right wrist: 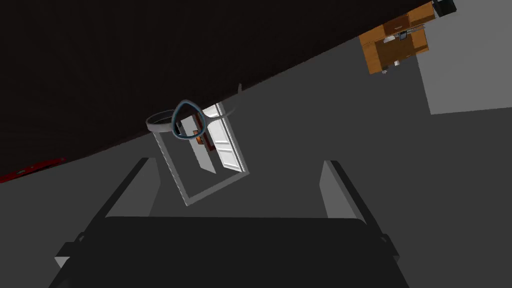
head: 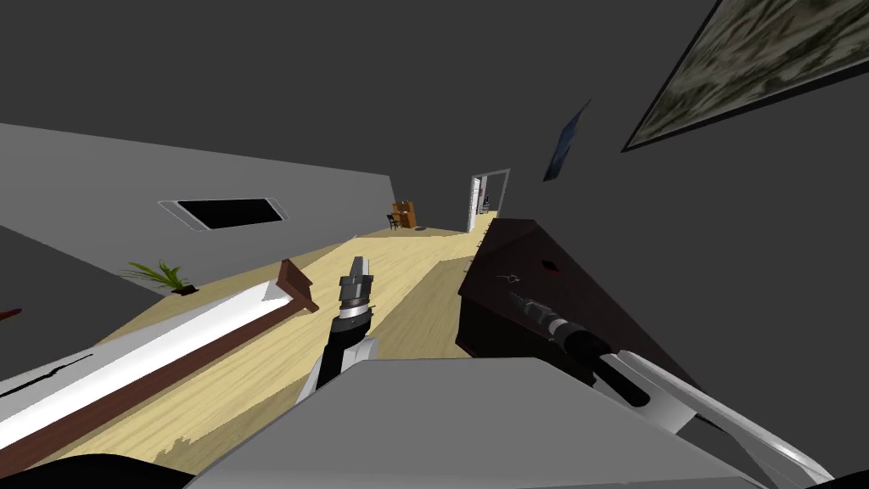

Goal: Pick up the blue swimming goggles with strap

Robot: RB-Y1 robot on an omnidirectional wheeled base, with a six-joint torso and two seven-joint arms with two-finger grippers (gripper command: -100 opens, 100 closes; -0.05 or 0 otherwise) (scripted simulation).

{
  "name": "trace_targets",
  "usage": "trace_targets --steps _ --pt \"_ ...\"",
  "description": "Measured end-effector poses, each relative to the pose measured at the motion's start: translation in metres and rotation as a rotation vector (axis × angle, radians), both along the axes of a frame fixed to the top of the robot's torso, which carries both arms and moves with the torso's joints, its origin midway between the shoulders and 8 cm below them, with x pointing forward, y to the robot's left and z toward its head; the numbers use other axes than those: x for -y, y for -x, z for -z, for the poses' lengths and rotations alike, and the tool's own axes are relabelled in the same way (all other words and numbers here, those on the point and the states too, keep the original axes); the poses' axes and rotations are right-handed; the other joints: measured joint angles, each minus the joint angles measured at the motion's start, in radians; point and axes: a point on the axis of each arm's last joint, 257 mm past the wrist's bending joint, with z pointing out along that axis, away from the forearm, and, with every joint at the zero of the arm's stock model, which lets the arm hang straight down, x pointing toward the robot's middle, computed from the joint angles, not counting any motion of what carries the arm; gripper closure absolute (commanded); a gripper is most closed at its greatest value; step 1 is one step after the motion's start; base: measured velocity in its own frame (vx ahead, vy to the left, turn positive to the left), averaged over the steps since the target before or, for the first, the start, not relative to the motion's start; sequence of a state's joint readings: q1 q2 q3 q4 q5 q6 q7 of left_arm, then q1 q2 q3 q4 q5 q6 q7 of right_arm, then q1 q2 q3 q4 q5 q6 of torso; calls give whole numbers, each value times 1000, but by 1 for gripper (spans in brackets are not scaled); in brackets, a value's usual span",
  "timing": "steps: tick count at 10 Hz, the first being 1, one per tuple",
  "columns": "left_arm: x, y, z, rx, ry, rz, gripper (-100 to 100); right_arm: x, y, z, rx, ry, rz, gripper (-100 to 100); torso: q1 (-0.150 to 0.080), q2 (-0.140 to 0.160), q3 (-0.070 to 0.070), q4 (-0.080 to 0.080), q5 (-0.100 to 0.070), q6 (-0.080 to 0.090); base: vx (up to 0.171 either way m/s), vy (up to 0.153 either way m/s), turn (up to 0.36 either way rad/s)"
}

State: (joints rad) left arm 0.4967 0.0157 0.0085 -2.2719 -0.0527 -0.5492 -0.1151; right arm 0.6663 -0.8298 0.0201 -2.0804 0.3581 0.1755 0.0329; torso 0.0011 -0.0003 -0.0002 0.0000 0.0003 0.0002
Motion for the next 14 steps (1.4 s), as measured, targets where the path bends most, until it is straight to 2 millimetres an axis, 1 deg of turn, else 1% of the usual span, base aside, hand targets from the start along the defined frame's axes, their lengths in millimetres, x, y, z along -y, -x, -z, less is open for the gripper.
trace_targets --steps 1,2,4,6,7,8,9,11,12,14 --pt "0 0 0 0 0 0 0 15 10 12 -38 60 10 -100 1 0 0 0 0 0 12 20 105" --pt "0 0 0 0 0 0 0 23 11 14 -59 101 12 -100 0 0 0 0 0 1 11 25 161" --pt "0 0 0 0 0 0 0 45 18 19 -104 185 26 -100 0 0 0 0 0 1 11 21 144" --pt "0 0 0 0 0 0 0 70 29 28 -162 298 35 -100 0 0 0 0 0 0 17 21 184" --pt "0 0 0 0 0 0 0 80 30 27 -179 337 40 -100 0 0 0 0 0 1 19 20 195" --pt "0 0 0 0 0 0 0 91 38 28 -203 389 44 -100 0 0 0 0 0 0 25 27 266" --pt "0 0 0 0 0 0 0 106 44 30 -231 450 51 -100 0 -1 -1 0 0 0 21 15 67" --pt "0 0 0 0 0 0 0 130 46 28 -263 534 55 -100 0 -1 0 0 0 0 23 19 196" --pt "0 0 0 0 0 0 0 146 52 26 -286 595 58 -100 0 -1 -1 0 0 0 19 5 81" --pt "0 0 0 0 0 0 0 160 55 22 -310 668 58 -100 0 0 0 0 0 1 17 16 146"
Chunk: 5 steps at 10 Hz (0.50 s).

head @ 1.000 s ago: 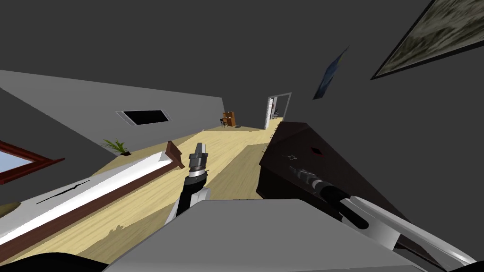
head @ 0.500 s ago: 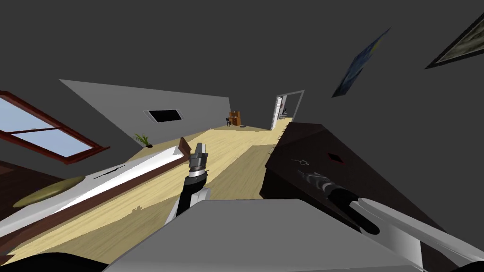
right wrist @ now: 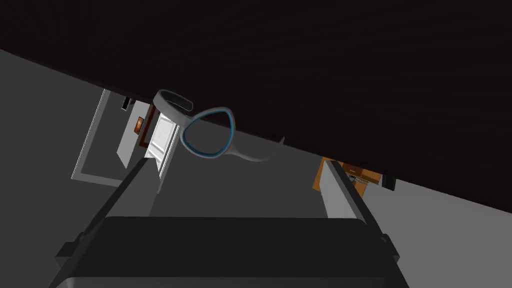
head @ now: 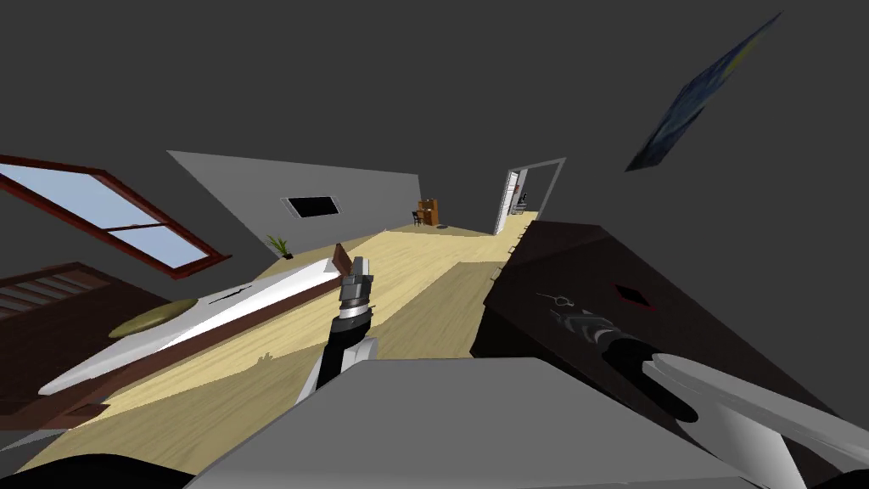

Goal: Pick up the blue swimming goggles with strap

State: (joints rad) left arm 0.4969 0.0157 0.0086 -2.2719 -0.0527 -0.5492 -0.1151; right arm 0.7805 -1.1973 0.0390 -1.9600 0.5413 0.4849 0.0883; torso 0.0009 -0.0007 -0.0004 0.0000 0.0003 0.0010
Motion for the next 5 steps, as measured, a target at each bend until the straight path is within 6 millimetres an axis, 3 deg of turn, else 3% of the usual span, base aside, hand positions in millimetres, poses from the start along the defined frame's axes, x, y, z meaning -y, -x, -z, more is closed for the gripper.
trace_targets --steps 5 --pt "0 0 0 0 0 0 0 53 20 -16 -101 237 -8 -100 0 0 0 0 0 0 25 8 179"
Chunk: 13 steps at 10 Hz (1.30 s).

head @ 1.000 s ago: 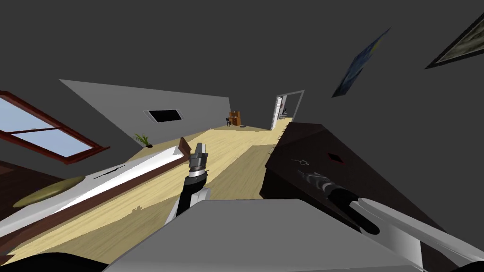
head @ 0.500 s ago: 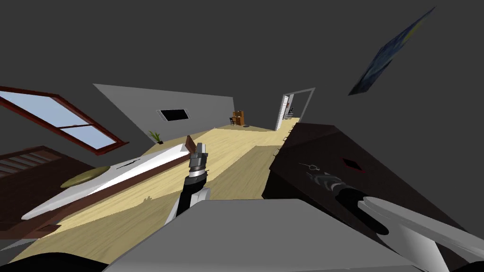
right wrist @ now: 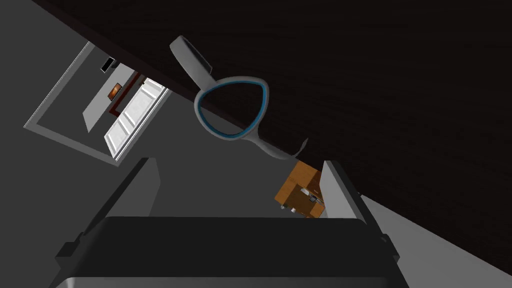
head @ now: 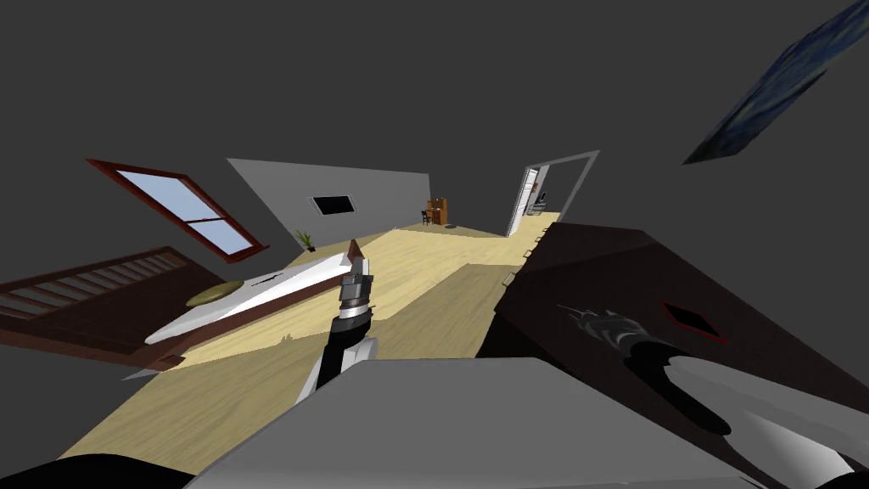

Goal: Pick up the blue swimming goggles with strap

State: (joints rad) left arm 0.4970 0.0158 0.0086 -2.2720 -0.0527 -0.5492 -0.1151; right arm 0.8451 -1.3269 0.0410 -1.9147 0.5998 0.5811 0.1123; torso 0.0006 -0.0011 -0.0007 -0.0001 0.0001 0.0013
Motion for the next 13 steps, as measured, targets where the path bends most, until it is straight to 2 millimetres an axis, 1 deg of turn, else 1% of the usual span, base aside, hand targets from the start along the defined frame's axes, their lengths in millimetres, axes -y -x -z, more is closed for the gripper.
trace_targets --steps 1,2,3,4,6,7,11,12,13 --pt "0 0 0 0 0 0 0 7 7 0 -29 41 -2 -100 0 0 0 0 0 0 19 2 130" --pt "0 0 0 0 0 0 0 18 12 1 -52 74 1 -100 0 0 0 0 0 0 9 -2 19" --pt "0 0 0 0 0 0 0 19 13 1 -54 77 1 0 0 1 1 0 0 1 0 0 0" --pt "0 0 0 0 0 0 0 19 13 1 -54 76 1 -100 0 2 1 0 0 1 29 -17 125" --pt "0 0 0 0 0 0 0 26 18 8 -55 76 20 -100 -3 0 0 0 -1 0 31 -36 61" --pt "0 0 0 0 0 0 0 26 18 9 -56 76 20 100 -2 1 0 0 -1 1 0 0 0" --pt "0 0 0 0 0 0 0 26 19 9 -59 79 18 100 -1 3 2 2 -1 1 0 -1 -1" --pt "0 0 0 0 0 0 0 26 19 9 -60 80 18 0 -1 3 3 2 -1 1 0 0 0" --pt "0 0 0 0 0 0 0 27 19 9 -60 81 18 100 -1 4 3 2 -1 1 -25 27 -132"
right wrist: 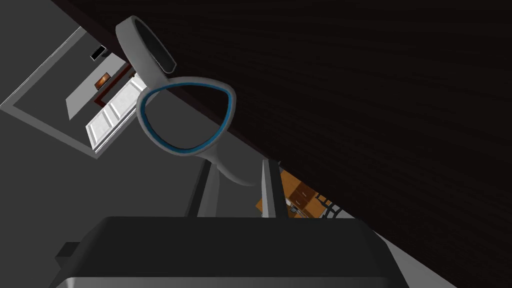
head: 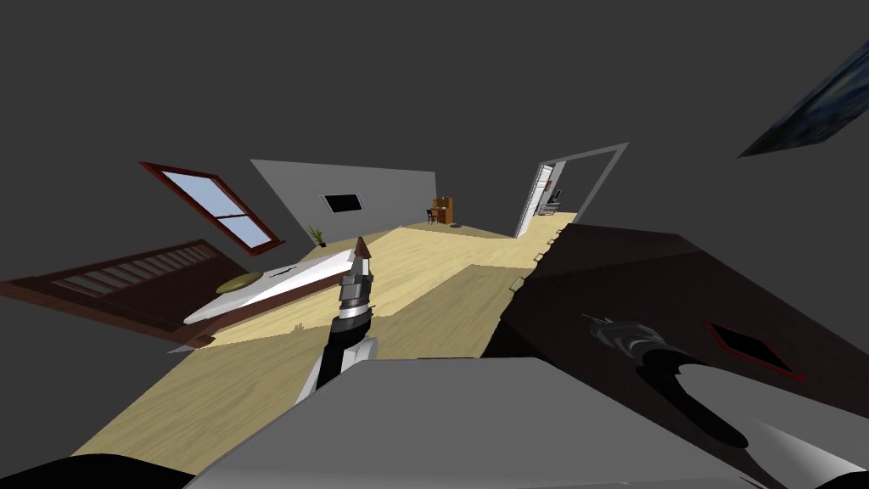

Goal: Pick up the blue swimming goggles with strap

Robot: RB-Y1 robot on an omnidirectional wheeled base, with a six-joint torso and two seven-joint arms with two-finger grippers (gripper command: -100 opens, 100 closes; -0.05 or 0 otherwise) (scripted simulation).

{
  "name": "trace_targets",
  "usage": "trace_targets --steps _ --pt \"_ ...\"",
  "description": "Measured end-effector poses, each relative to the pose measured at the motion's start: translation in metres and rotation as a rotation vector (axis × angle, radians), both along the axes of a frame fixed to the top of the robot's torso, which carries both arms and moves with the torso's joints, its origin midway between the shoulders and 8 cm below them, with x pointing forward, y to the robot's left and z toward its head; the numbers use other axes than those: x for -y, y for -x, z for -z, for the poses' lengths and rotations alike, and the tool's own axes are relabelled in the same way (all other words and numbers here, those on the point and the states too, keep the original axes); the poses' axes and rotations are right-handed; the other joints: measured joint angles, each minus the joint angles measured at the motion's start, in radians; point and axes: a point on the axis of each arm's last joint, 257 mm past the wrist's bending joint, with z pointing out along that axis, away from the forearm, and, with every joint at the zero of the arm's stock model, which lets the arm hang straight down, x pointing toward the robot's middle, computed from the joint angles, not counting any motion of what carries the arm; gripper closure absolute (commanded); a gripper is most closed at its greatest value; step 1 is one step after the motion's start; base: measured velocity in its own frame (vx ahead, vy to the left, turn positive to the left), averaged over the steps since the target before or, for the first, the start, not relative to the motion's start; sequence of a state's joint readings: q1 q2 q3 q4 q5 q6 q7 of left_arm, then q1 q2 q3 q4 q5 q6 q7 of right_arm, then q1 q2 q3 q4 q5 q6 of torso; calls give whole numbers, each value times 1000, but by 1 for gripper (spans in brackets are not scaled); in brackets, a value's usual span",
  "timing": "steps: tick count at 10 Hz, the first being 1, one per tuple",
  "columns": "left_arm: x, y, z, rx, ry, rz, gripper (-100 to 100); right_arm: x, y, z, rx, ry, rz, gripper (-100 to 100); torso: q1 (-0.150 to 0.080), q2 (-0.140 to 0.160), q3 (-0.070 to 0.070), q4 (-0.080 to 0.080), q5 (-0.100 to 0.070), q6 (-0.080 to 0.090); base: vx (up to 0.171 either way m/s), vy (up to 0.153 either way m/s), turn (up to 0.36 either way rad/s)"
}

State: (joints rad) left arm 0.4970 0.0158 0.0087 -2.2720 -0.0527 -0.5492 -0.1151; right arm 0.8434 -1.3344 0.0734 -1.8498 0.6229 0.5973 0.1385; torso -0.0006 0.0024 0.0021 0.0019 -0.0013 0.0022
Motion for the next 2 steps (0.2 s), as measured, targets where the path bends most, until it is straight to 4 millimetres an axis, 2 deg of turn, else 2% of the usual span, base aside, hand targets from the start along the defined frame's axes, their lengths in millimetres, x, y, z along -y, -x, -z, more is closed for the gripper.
trace_targets --steps 1,2 --pt "0 0 0 0 0 0 0 -4 -3 -4 1 -1 -11 100 2 2 1 1 0 2 -17 21 -36" --pt "0 0 0 0 0 0 0 -5 -3 -4 1 -2 -13 0 2 2 2 1 0 1 0 0 0"
